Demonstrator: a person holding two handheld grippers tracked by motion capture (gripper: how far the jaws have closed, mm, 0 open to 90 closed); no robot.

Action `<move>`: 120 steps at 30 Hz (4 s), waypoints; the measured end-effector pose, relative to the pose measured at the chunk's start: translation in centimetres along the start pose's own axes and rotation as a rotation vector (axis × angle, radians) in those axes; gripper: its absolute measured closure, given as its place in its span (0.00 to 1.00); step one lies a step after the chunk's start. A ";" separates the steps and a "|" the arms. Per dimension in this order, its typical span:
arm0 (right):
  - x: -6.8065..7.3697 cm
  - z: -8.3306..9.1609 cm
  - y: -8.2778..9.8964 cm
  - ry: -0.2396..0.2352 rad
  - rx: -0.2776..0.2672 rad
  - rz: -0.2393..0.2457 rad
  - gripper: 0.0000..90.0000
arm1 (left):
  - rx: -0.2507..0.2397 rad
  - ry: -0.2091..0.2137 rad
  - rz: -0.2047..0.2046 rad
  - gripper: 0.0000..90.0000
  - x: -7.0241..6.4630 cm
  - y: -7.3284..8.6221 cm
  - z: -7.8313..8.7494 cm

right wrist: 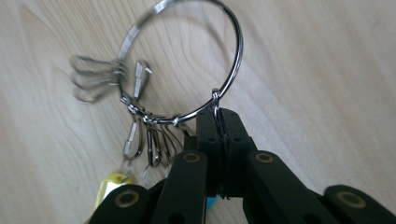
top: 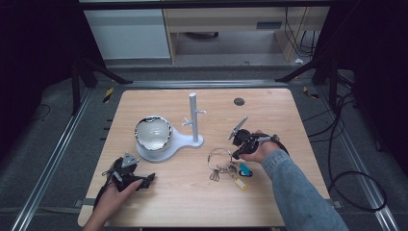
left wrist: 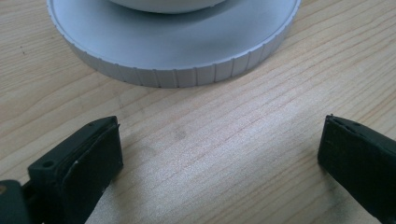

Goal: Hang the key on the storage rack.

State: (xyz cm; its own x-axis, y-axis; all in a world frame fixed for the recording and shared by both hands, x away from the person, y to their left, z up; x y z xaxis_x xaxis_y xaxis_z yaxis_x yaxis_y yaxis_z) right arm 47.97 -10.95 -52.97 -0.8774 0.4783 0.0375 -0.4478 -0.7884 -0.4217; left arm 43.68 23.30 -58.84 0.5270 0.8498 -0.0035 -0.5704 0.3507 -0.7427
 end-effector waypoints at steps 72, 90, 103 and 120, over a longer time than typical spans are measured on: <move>0.1 15.0 -13.0 0.163 -0.291 0.066 0.99 | -0.005 0.000 0.003 0.00 0.0 0.0 0.0; 0.7 15.6 -16.0 0.163 -0.286 0.108 0.99 | -0.004 0.000 0.003 0.00 0.0 0.0 0.0; 0.8 14.0 -17.3 0.139 -0.263 0.116 0.99 | -0.003 0.001 0.002 0.00 0.0 0.0 0.0; 0.1 11.9 -18.5 0.110 -0.252 0.100 0.99 | -0.003 0.001 0.002 0.00 0.0 0.0 0.0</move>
State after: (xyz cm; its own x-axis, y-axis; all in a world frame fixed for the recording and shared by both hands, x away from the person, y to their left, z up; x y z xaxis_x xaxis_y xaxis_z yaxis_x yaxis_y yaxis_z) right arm 54.15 -0.89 -34.37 -0.8848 0.4533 -0.1080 -0.2916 -0.7194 -0.6304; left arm 43.71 23.26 -58.83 0.5260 0.8504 -0.0056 -0.5697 0.3475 -0.7448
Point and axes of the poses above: each handheld gripper's, and its own axes: z roughly backward along the jaws, y roughly out of its underside, x roughly to its left, the point moved 10 cm from there along -z, roughly forward along the jaws, and after that the axes turned 2 degrees about -x, right-handed, at the moved point
